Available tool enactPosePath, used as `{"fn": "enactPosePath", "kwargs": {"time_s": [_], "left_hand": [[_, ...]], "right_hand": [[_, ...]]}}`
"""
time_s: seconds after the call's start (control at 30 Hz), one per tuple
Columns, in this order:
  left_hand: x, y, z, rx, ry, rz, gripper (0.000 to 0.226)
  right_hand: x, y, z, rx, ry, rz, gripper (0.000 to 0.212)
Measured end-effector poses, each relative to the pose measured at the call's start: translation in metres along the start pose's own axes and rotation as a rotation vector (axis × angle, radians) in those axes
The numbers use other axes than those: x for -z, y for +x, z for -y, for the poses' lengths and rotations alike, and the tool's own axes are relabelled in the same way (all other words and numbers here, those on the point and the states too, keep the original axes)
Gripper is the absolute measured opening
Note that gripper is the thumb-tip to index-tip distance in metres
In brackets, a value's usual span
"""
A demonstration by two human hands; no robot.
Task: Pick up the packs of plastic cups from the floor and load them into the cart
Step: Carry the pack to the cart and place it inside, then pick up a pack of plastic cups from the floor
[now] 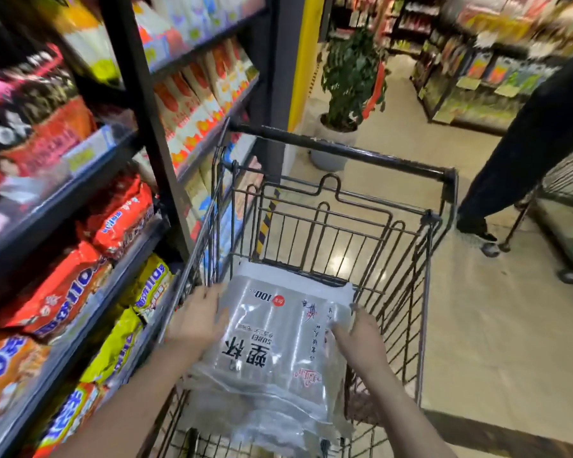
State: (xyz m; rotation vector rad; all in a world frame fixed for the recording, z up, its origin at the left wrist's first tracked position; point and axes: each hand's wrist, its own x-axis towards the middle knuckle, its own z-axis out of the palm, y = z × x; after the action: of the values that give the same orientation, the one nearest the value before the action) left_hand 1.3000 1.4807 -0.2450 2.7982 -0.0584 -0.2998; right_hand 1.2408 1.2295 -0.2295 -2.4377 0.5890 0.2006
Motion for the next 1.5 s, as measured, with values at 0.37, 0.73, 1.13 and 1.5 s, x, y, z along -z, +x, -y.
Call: {"fn": "enactPosePath", "kwargs": {"time_s": [0.37,0.73,1.13,1.5], "left_hand": [[0.089,-0.218,0.023,-0.101,0.437,-0.348,0.025],[0.142,-0.524,0.026,0.275,0.470,-0.540,0.037],[0.112,-0.823,0.001,0.797,0.502,-0.765,0.043],[-0.026,-1.127,-0.148,1.505,0.435,-0.749,0.035]], "right_hand": [[0.044,-0.156,0.055,0.493,-0.283,-0.091,0.049],[0.089,-0.393,0.069,0.945,-0.344,-0.157,0.044],[0.072,-0.611,0.042,1.493,-0.264,0.078,0.044],[0.065,-0.828,-0.094,1.974,-0.277,0.520,0.042]]}}
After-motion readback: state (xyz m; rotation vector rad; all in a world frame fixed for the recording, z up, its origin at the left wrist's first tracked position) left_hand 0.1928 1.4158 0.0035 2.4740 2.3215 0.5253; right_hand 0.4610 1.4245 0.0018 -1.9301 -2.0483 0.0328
